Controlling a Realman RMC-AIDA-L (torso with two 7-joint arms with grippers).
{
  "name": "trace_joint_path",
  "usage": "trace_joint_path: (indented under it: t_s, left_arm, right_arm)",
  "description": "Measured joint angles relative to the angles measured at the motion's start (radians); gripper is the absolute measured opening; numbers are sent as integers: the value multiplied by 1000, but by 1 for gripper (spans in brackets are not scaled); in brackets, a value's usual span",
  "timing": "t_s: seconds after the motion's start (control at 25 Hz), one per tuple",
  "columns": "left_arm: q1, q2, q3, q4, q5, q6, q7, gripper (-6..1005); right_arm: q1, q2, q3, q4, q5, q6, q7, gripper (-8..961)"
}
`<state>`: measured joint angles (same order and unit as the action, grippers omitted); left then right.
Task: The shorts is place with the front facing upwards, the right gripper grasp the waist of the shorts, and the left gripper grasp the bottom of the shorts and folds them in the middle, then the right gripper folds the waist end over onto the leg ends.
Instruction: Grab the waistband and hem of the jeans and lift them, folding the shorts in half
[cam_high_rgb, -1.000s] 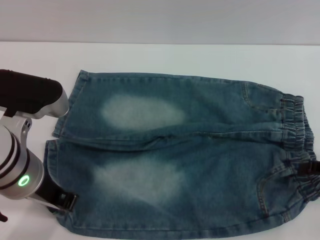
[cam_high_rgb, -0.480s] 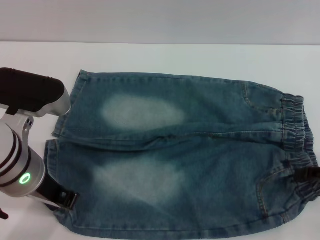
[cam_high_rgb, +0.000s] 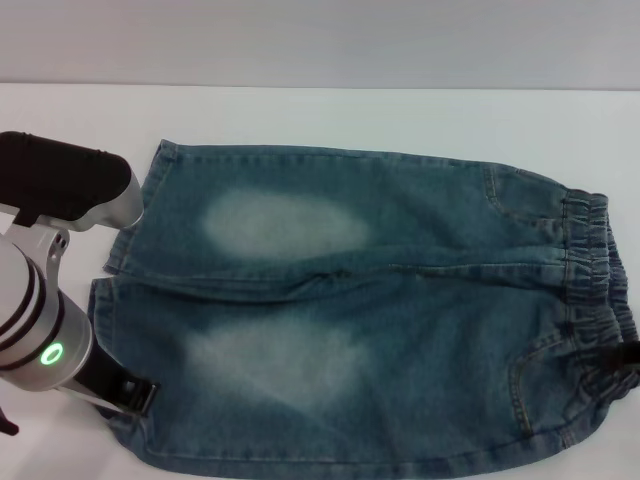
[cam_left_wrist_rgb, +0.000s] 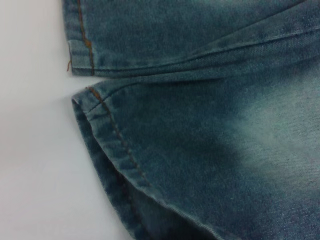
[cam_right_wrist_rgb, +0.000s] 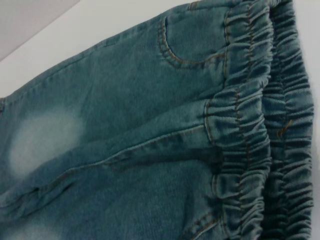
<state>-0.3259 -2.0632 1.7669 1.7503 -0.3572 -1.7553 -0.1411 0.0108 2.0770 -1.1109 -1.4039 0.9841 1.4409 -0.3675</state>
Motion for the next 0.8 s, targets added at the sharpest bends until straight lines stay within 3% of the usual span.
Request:
trace_joint_path:
  t_s: [0.16, 0.48, 0.8]
  left_arm:
    - [0, 0, 0, 0, 0, 1, 0, 43]
    - [3, -1, -4, 2, 0, 10, -1, 42]
    - [27, 2, -22, 4, 0, 91, -1, 42]
  right_arm:
    - [0, 0, 2, -5, 1, 0, -2, 298]
    - [4, 0, 4, -9, 12, 0, -17, 6]
    - [5, -1, 19, 11, 116, -15, -73, 6]
